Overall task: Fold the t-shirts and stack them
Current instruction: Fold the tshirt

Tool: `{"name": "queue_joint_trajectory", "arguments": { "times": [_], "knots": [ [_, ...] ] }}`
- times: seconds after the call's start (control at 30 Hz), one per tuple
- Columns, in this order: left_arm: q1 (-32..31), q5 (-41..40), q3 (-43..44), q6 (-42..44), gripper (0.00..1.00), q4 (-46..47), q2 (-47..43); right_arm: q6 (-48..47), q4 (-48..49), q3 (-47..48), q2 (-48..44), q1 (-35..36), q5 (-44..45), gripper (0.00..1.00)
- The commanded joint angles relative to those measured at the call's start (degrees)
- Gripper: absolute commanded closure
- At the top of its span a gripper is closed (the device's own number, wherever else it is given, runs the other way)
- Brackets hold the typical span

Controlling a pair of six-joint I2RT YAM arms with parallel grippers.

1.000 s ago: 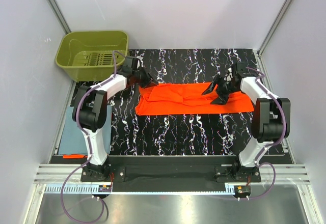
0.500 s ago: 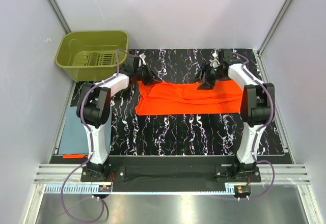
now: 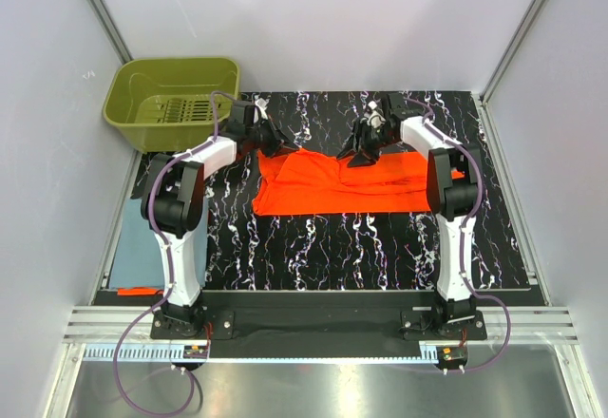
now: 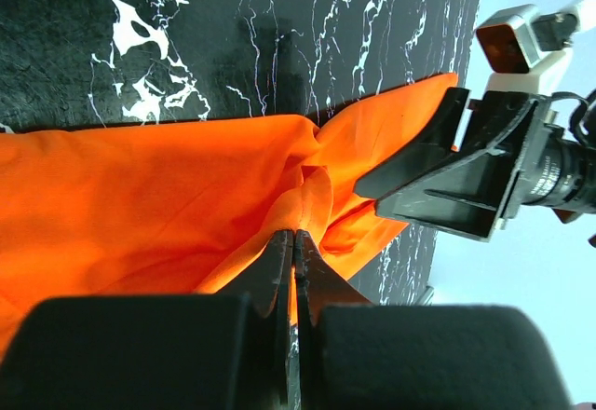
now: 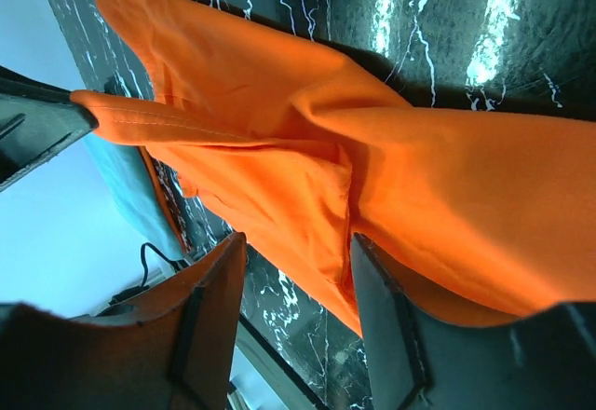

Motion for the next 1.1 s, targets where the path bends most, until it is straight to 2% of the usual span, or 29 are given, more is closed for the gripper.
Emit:
{"name": "queue_joint_trajectory", "arguments": {
  "times": [0.0, 0.03, 0.13, 0.6, 0.7, 0.73, 0.8, 0.9, 0.97, 1.07],
  "knots": [
    [0.5, 2.2, 1.6, -0.2, 1.00, 3.0, -1.1, -1.7, 0.4, 1.3, -0.1, 1.0, -1.2, 0.41],
    [0.5, 2.3, 1.5, -0.1, 1.00, 3.0, -1.2, -2.1, 0.4, 1.4, 0.4, 1.2, -1.3, 0.38],
    [0.6, 2.7, 1.3, 0.0, 1.00, 2.9, -1.1, -2.1, 0.5, 1.9, 2.1, 1.8, -2.5, 0.38],
    [0.7, 4.3, 2.1, 0.1, 1.00, 3.0, -0.4, -3.3, 0.5, 6.9, 6.7, 2.6, -3.6, 0.40],
    [0.7, 4.6, 3.1, 0.2, 1.00, 3.0, 0.5, -3.7, 0.7, 7.5, 6.3, 2.6, -2.0, 0.44],
    [0.8, 4.7, 3.6, 0.3, 1.00, 2.9, 0.9, -3.6, 0.6, 7.5, 6.1, 2.5, -1.3, 0.51],
    [0.9, 4.9, 4.3, 0.3, 1.00, 2.7, 1.7, -4.2, 0.7, 7.4, 5.6, 2.6, -1.0, 0.58],
    [1.1, 4.6, 4.6, 0.4, 1.00, 2.7, 2.1, -4.2, 0.7, 7.5, 5.6, 2.6, -0.3, 0.86],
    [1.2, 4.5, 4.8, 0.4, 1.00, 2.7, 2.6, -4.1, 0.7, 7.3, 5.1, 2.4, 1.9, 0.99],
    [1.4, 4.2, 5.1, 0.8, 1.00, 2.7, 3.4, -4.4, 0.7, 7.6, 4.4, 2.5, 4.4, 0.99]
  ]
}}
